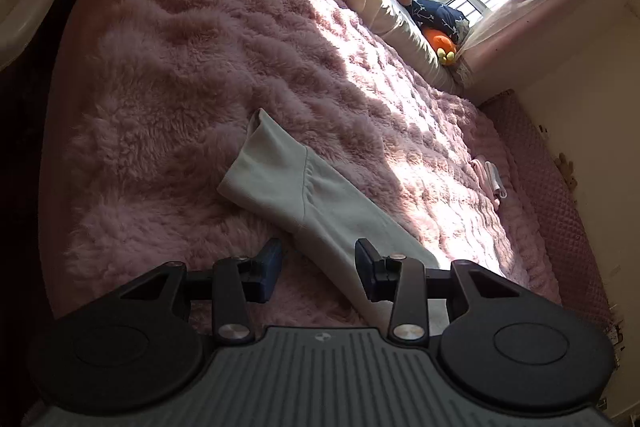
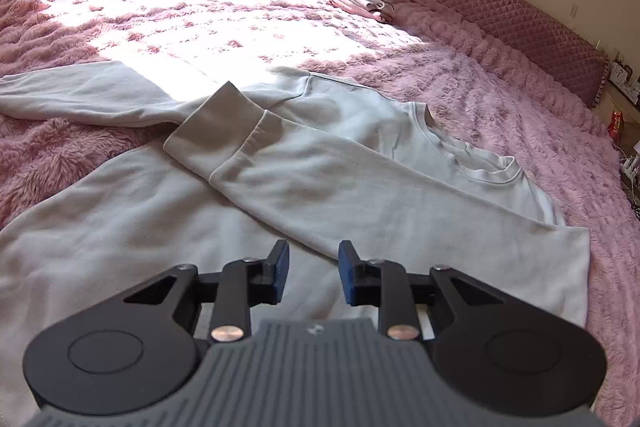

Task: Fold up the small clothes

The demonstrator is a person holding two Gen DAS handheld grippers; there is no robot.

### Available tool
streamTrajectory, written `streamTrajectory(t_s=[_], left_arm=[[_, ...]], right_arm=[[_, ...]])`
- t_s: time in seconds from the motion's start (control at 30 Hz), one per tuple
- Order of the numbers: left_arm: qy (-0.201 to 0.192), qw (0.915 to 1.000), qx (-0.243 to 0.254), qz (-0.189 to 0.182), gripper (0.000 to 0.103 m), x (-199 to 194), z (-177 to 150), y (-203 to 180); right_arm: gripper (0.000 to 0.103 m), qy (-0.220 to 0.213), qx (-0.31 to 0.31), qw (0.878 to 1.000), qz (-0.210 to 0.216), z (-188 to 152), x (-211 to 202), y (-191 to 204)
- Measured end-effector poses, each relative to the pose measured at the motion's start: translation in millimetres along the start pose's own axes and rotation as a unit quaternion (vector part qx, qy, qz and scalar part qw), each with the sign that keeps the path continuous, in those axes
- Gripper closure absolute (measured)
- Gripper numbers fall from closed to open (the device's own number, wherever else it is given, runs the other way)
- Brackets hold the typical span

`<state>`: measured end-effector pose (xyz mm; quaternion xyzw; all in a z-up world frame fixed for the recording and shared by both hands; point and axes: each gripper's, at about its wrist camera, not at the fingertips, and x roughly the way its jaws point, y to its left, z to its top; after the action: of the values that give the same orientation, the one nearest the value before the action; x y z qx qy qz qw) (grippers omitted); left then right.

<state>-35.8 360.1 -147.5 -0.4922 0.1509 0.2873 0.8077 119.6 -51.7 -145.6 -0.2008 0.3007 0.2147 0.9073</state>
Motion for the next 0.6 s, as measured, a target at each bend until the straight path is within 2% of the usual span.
streamTrajectory(t_s=[0.3,0.33,0.37,0.4,0.43,0.6], left_arm=[[-0.034,0.9961,-0.081,-0.012,0.055,35,16,24],[-0.039,0.9948,-0.091,-0.023,0.062,35,15,24],[-0.044,0.9950,-0.087,-0.020,0.084,33,14,23],[-0.048,0.9956,-0.079,-0.017,0.093,32,14,20],[-0.052,0.9959,-0.072,-0.019,0.097,31,13,17],[-0.077,0.9934,-0.062,-0.059,0.097,21,24,-6]], right_arm=[[0.081,0.005,-0.017,1.000,-0.007,9,-1,3],[0.081,0.006,-0.017,1.000,-0.009,8,-2,2],[0.080,0.008,-0.016,1.000,-0.011,7,-2,1],[0.080,0.010,-0.015,1.000,-0.012,6,-2,1],[0.080,0.012,-0.013,1.000,-0.013,5,-2,0],[0.079,0.015,-0.012,1.000,-0.012,-1,-6,-5]])
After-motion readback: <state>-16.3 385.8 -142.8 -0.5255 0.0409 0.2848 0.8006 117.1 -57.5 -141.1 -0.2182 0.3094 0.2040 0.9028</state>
